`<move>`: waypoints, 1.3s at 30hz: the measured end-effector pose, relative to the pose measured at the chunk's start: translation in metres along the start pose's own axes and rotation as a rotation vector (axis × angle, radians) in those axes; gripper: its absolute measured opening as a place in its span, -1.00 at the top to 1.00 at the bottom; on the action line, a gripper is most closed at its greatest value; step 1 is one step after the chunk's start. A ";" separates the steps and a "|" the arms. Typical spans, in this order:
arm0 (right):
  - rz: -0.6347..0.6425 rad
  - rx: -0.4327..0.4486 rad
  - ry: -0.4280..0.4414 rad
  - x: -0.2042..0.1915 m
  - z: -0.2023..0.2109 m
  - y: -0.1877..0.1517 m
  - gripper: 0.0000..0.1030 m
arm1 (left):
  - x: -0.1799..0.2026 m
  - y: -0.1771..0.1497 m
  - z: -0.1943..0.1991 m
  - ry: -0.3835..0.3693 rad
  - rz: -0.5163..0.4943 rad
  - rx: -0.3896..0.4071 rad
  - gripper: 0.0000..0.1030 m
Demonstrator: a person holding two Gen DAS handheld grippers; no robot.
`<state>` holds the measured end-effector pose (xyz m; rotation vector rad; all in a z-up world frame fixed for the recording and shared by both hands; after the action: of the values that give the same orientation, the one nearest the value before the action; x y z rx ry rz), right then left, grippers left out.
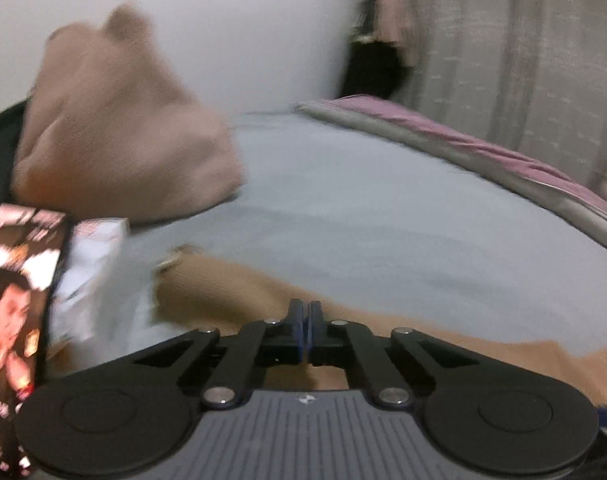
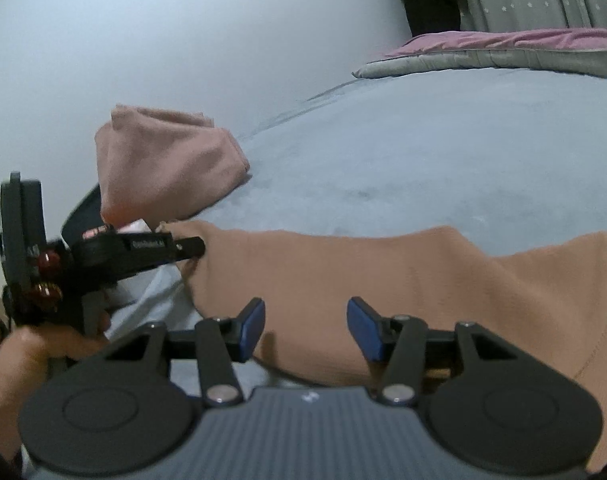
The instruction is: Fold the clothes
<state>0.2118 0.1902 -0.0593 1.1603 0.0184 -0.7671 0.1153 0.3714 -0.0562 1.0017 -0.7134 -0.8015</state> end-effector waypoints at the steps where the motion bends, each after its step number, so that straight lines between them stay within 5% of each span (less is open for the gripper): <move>1: -0.014 0.007 0.006 0.002 0.002 0.000 0.07 | 0.009 0.000 0.004 -0.039 -0.041 0.017 1.00; 4: -0.057 0.028 0.001 0.010 0.009 0.001 0.07 | 0.034 -0.002 0.014 -0.156 -0.153 0.017 1.00; 6: -0.086 0.042 -0.002 0.016 0.014 0.002 0.07 | 0.045 -0.004 0.016 -0.171 -0.181 -0.015 0.99; 9: -0.116 0.058 0.000 0.024 0.020 0.002 0.04 | 0.049 -0.006 0.020 -0.086 -0.169 -0.045 0.84; 13: -0.124 0.059 -0.014 0.030 0.021 0.001 -0.02 | 0.041 -0.005 0.019 0.072 -0.106 -0.049 0.17; 18: -0.140 0.066 -0.008 0.033 0.024 0.001 -0.08 | 0.020 -0.009 0.009 0.227 0.032 -0.061 -0.02; 22: -0.148 0.068 -0.007 0.034 0.024 0.003 -0.08 | -0.009 -0.018 -0.002 0.261 0.208 -0.054 -0.02; 30: -0.151 0.068 -0.007 0.033 0.025 0.002 -0.10 | -0.047 -0.026 -0.011 0.195 0.414 0.034 0.03; 31: -0.151 0.068 -0.007 0.032 0.024 0.001 -0.10 | -0.051 -0.027 -0.011 0.186 0.437 0.046 0.18; 32: -0.151 0.067 -0.006 0.032 0.024 0.001 -0.10 | -0.054 -0.028 -0.012 0.174 0.450 0.054 0.54; 34: -0.147 0.066 -0.007 0.031 0.024 0.001 -0.11 | -0.058 -0.028 -0.013 0.144 0.459 0.064 0.82; 39: -0.155 0.069 -0.002 0.033 0.024 0.001 -0.11 | -0.043 -0.017 -0.005 0.097 0.334 0.147 0.86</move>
<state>0.2279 0.1532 -0.0614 1.2344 0.0818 -0.9119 0.0931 0.4047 -0.0803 1.0117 -0.8378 -0.4114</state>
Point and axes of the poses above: each gripper's, at about its wrist camera, not at the fingertips, and z roughly against the way its jaws point, x to its right, y to its top, the point moved 1 cm from there along -z, roughly the way its jaws point, and after that the axes turned 6 degrees about x, right-handed, at the moved point
